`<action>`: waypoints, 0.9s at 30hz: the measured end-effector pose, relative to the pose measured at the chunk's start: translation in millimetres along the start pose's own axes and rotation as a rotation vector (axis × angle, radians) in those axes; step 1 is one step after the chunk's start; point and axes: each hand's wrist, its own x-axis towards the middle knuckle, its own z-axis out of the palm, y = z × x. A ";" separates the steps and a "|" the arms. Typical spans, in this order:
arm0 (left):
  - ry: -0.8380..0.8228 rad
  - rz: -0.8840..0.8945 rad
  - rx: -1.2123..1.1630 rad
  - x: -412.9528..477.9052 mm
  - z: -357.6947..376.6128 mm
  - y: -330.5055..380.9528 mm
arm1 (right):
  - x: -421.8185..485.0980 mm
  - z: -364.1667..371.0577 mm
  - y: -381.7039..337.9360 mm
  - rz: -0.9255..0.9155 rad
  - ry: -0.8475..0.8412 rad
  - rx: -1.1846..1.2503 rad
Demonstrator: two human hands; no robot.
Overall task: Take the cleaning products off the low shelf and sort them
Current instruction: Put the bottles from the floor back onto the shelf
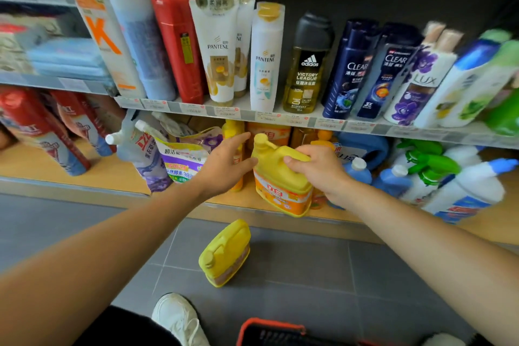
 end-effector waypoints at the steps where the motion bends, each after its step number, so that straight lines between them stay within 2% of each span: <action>1: -0.031 -0.030 -0.133 -4.6 1.3 9.2 | -6.8 -11.0 -3.9 -0.012 -0.034 -0.001; 3: -0.117 -0.053 -0.380 -13.8 2.4 29.1 | -20.0 -32.3 -10.7 -0.008 -0.105 0.031; 5: -0.188 -0.044 -0.510 -21.6 2.1 46.3 | -31.8 -52.4 -14.9 0.021 -0.162 0.098; 10: -0.354 -0.020 -0.660 -39.9 -4.7 76.3 | -59.5 -98.5 -17.4 0.089 -0.282 0.360; 13: -0.515 0.033 -0.711 -47.7 -2.6 88.5 | -69.7 -115.7 -15.1 0.085 -0.382 0.454; 16: -0.584 0.026 -0.815 -51.2 1.6 102.5 | -75.8 -122.8 -14.2 0.059 -0.433 0.513; 23: -0.411 0.156 -0.826 -52.5 15.3 117.7 | -77.4 -133.4 -7.2 0.004 -0.344 0.562; 27: -0.139 0.251 -0.688 -52.8 31.1 117.8 | -81.0 -130.0 -8.2 0.031 -0.204 0.556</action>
